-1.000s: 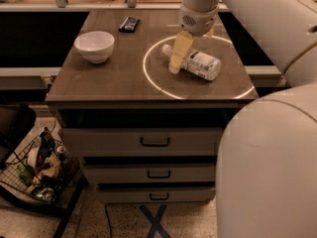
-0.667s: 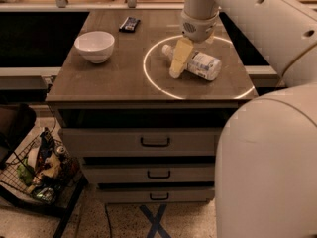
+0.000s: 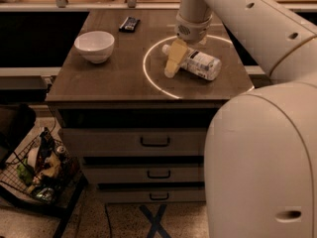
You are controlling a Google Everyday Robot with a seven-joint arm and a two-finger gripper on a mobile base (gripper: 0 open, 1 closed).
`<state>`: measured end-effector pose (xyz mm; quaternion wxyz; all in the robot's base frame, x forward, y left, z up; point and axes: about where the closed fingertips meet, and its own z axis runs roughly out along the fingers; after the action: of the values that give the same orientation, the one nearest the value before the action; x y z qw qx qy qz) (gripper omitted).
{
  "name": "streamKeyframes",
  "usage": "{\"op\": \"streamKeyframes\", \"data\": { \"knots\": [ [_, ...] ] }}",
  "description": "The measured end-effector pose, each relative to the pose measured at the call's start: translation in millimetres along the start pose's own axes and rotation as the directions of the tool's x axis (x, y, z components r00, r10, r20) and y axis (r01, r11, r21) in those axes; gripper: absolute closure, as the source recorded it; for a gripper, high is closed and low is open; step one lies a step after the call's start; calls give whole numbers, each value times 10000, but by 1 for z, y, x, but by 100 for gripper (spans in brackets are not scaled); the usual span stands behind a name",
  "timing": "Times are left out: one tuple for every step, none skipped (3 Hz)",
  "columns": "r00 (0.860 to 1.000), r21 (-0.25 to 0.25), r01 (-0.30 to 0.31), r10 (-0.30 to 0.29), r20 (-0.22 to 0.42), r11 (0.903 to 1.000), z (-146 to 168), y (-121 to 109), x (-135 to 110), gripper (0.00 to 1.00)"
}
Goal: Place blue plastic bottle upright
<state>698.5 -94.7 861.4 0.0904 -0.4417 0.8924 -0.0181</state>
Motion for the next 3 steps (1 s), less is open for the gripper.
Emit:
{"op": "streamKeyframes", "data": {
  "knots": [
    [10000, 116, 50, -51, 75, 9999, -2, -6, -12, 10],
    [10000, 88, 9, -8, -72, 10000, 6, -13, -13, 35],
    [9997, -73, 0, -2, -245, 10000, 16, -13, -10, 58]
  ]
}}
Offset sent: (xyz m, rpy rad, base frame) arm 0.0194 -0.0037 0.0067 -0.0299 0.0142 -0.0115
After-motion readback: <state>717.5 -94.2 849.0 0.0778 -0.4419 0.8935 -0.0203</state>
